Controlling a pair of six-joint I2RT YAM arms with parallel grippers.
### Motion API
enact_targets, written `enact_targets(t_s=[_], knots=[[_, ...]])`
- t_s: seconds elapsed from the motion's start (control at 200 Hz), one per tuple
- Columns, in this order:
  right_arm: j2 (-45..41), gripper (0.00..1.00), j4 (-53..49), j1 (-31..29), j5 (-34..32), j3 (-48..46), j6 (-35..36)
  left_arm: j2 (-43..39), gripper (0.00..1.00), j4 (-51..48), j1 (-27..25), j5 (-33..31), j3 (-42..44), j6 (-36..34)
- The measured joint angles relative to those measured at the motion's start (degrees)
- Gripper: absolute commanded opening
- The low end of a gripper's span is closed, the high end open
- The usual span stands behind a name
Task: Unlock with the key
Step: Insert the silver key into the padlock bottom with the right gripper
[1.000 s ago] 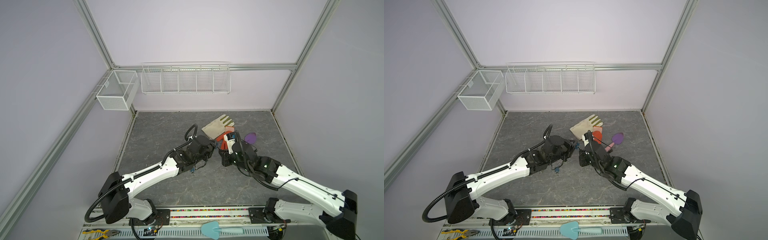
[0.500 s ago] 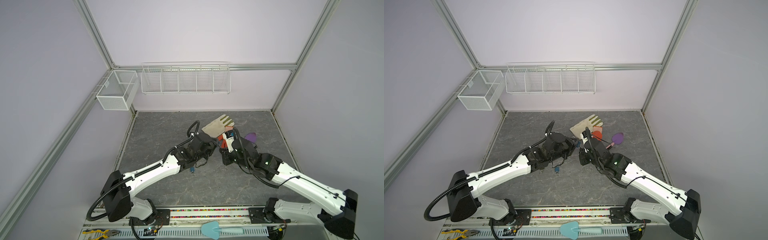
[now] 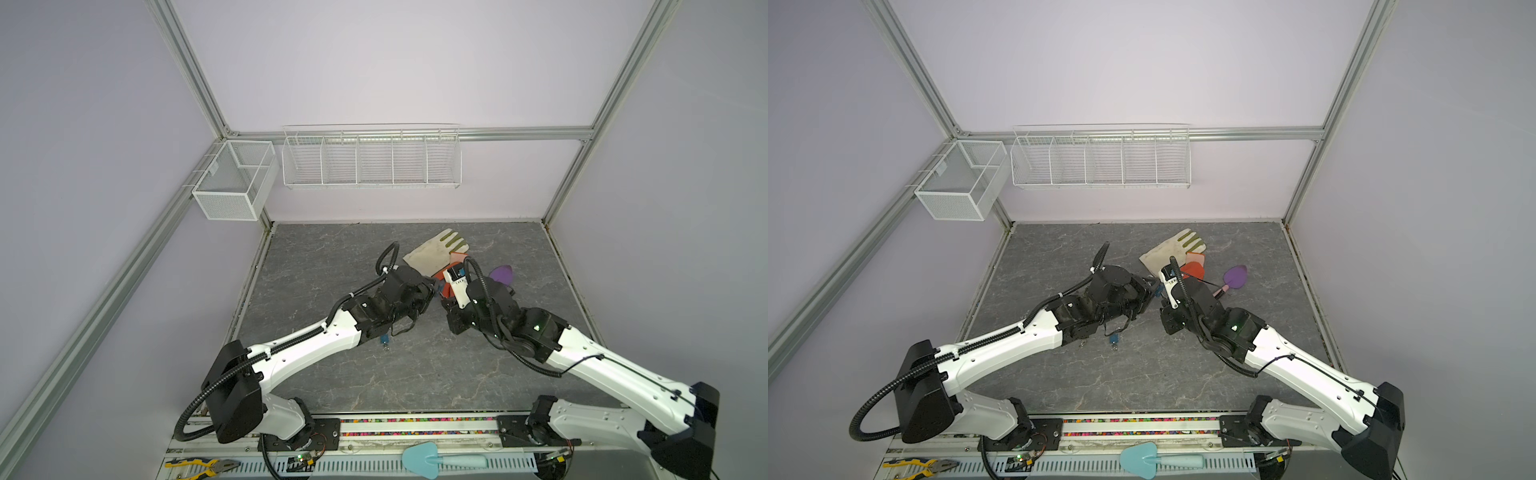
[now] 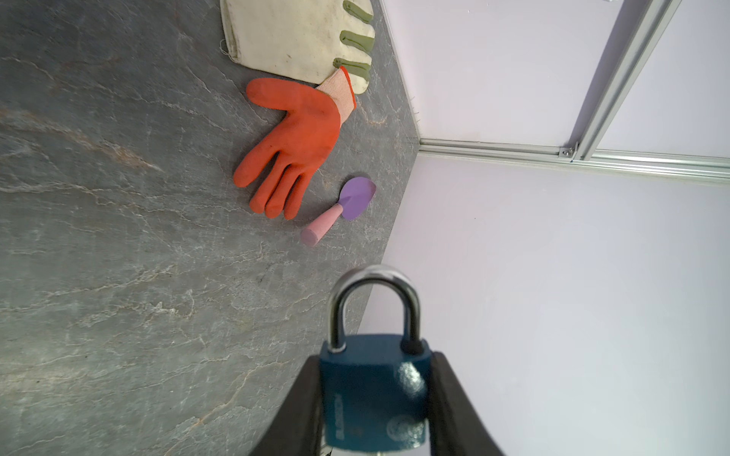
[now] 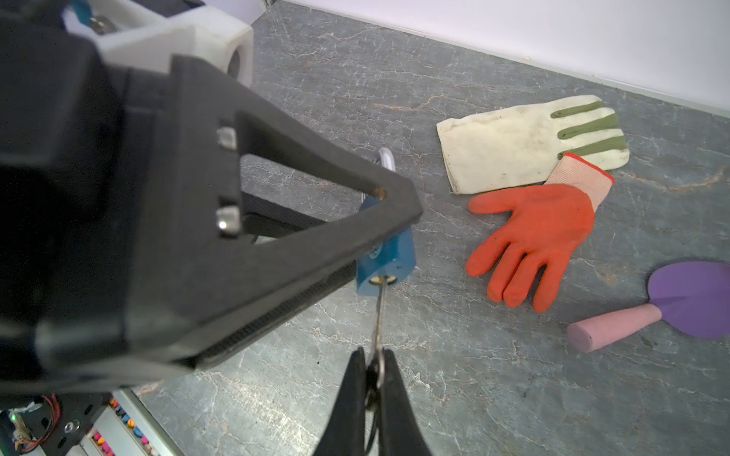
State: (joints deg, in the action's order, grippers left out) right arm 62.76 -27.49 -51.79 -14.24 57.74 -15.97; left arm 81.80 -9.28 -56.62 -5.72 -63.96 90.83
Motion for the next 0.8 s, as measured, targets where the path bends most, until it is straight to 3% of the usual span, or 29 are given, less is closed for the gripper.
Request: enact_targets(t_s=[0.38, 0.63, 0.8], knots=[[-3.34, 0.06, 1.64, 0.44, 0.7, -1.84, 5.95, -1.4, 0.0, -1.68, -0.44, 0.92, -1.22, -5.99], [-2.89, 0.06, 3.5, 0.04, 1.31, -2.36, -1.57, -1.88, 0.0, -2.19, -2.32, -5.03, -1.22, -7.5], [-3.96, 0.06, 9.92, -1.16, -0.63, -5.7, -5.09, -2.64, 0.0, -0.17, -2.62, -7.3, -0.2, -5.9]])
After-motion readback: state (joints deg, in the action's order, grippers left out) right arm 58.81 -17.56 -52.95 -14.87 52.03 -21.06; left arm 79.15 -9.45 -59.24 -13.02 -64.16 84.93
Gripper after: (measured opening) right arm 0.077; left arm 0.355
